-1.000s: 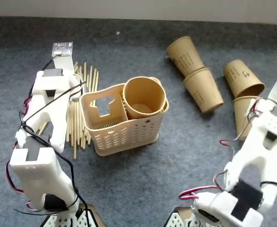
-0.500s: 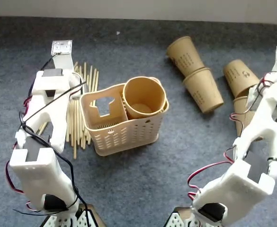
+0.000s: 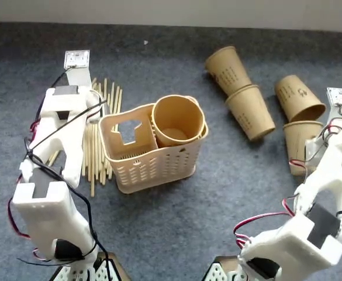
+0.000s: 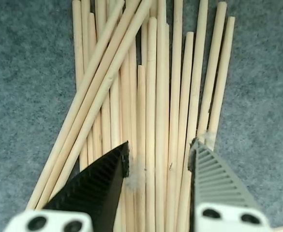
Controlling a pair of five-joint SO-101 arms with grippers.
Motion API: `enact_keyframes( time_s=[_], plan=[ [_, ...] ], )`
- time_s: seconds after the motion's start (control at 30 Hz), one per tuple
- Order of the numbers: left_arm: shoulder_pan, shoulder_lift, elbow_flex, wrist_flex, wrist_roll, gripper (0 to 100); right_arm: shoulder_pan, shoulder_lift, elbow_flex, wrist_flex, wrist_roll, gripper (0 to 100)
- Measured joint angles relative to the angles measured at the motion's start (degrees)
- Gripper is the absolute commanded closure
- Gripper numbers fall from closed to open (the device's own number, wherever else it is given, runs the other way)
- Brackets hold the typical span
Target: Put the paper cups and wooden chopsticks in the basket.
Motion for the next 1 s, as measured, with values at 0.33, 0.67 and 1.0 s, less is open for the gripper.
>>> enact_keyframes(
  time_s=[0.33,0.67,1.0],
  plan=[
    [0.00,0.00,0.00,0.00,0.00,78,11.34,-0.26,12.48,-7.03,10.64,93.7],
    [0.09,0.00,0.00,0.00,0.00,78,10.99,-14.68,25.05,-6.59,11.69,93.7],
    [0.00,0.00,0.00,0.00,0.00,78,2.99,-43.43,20.92,3.08,-1.14,93.6]
  ],
)
